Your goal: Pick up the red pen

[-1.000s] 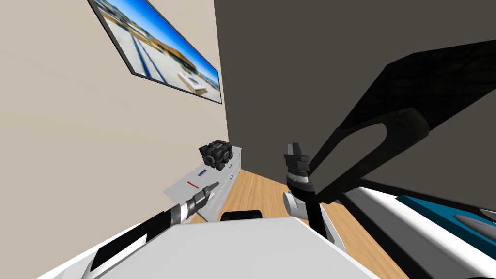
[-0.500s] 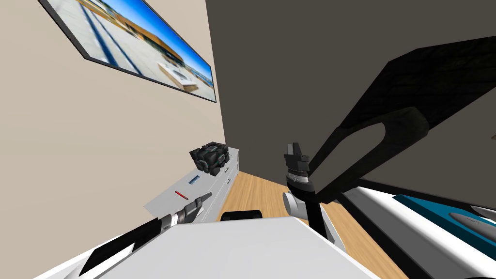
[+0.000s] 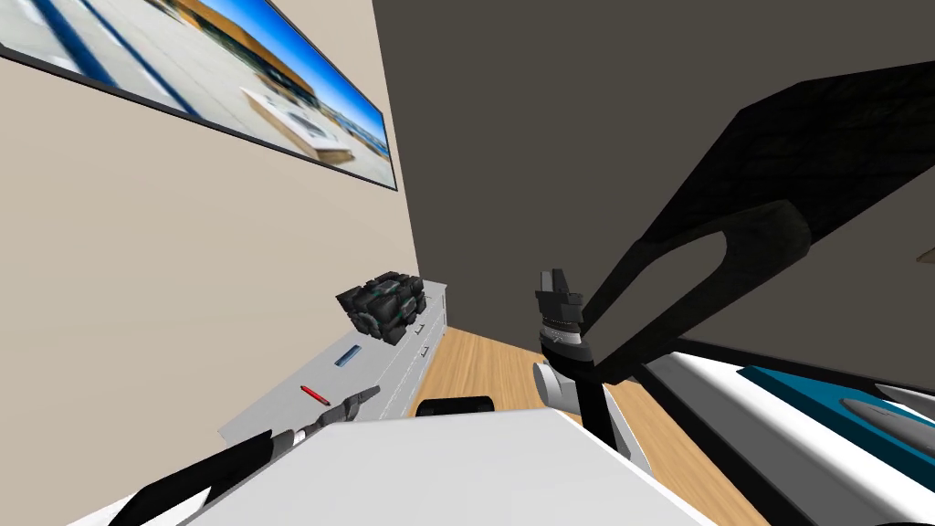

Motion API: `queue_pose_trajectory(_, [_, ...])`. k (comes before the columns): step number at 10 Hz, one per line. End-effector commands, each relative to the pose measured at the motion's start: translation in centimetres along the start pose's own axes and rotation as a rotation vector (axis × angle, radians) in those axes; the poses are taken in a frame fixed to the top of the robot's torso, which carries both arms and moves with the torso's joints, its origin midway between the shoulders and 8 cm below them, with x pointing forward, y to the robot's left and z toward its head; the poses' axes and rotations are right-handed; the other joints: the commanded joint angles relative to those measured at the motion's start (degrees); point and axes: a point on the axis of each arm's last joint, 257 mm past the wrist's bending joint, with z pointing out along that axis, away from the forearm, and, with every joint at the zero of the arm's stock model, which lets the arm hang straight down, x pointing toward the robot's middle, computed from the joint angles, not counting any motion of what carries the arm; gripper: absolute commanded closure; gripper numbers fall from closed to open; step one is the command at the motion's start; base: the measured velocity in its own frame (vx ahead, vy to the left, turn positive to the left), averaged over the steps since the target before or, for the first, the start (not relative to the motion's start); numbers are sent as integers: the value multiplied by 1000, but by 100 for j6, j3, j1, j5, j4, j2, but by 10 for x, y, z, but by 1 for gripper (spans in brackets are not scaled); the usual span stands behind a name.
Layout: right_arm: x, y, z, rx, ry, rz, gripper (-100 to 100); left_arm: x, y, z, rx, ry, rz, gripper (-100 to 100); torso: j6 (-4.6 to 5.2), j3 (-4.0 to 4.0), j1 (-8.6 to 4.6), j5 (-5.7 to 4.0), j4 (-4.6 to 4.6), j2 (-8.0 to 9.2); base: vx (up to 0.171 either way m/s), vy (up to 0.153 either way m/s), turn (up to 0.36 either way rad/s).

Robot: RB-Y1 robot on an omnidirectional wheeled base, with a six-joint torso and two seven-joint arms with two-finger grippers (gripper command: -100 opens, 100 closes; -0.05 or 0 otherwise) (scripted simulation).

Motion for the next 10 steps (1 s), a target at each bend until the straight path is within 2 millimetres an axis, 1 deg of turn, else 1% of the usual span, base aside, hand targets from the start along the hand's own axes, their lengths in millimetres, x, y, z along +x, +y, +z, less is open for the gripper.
queue_pose_trajectory(1, [0,0,0,0,0,0,0,-6,39,-10,-99,-5,-45,-100,0,0,0,0,0,0,132,-9,-84])
queue_pose_trajectory(2, [0,0,0,0,0,0,0,-12,72,-21,-182,-13,-73,-100,1,-2,0,0,-1,-5,179,-16,-147])
queue_pose_trajectory(3, [0,0,0,0,0,0,0,-11,72,-21,-181,-13,-97,-100,2,-10,-1,-1,-4,-18,150,1,-40])
queue_pose_trajectory(4, [0,0,0,0,0,0,0,-16,103,-33,-259,-22,-135,-100,-1,-8,1,0,-3,-13,149,5,-78])
queue_pose_trajectory(5, [0,0,0,0,0,0,0,-18,129,-46,-328,-28,-173,-100,1,-7,2,-1,-3,-13,156,1,-129])
queue_pose_trajectory(6, [0,0,0,0,0,0,0,-20,131,-47,-332,-34,-185,-100,1,-8,2,1,-3,-14,129,5,-39])
queue_pose_trajectory(8, [0,0,0,0,0,0,0,-24,182,-76,-461,-58,-262,-100,1,-5,5,1,-2,-9,159,15,-90])
queue_pose_trajectory(9, [0,0,0,0,0,0,0,-23,182,-76,-460,-58,-270,-100,0,-9,6,1,-3,-16,121,22,-31])
queue_pose_trajectory(10, [0,0,0,0,0,0,0,-23,182,-76,-460,-58,-270,-100,-1,-3,6,2,-1,-4,39,10,10])
